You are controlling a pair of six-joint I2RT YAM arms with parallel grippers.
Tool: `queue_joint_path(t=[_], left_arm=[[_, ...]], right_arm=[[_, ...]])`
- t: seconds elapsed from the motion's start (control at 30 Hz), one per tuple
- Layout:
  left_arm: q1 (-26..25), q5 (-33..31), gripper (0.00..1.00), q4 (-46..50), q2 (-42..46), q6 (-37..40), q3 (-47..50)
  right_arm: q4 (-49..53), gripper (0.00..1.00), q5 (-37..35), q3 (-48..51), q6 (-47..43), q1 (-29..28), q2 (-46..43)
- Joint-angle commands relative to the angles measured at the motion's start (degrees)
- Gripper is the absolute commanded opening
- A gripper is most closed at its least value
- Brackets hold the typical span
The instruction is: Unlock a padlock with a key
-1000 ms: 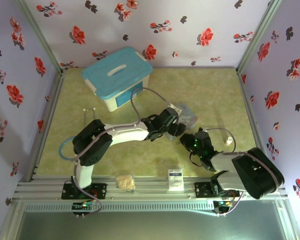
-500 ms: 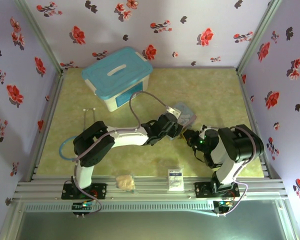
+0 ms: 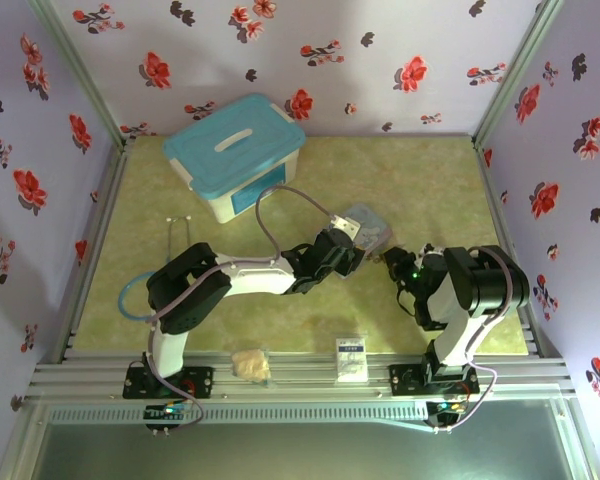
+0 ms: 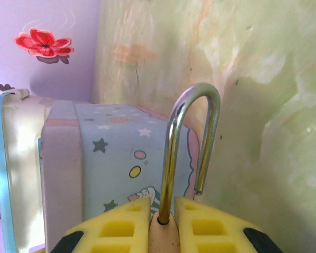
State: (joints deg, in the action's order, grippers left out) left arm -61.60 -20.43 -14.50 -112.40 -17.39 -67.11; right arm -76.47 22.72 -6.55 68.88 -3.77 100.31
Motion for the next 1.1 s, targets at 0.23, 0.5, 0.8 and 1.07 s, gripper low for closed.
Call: queue_joint_path(t=[0.23,0.5,0.8,1.07], left_arm=[[5.60,2.32,0.71,21.66,-2.66,-4.12,4.04],[13.13,1.71,0.74,24.74,-3.03,2.03,-3.09],[14.94,2.13,0.82,24.97,1.26,4.83,-6.42],[14.94,5.80,0.84,25.09,7.33,2.33,-5.34]], right_arm=[[31.31,0.01,11.67,-3.04,-10.88,0.52,-8.34],[59.94,0.09,13.71,-11.82,-18.50,-0.84,-12.12],[68.82,0.13,14.52,-16.81,-21.03,-2.03,-7.45],[87.43,0.24,8.01,-25.14,-31.22,-1.24,-5.97]])
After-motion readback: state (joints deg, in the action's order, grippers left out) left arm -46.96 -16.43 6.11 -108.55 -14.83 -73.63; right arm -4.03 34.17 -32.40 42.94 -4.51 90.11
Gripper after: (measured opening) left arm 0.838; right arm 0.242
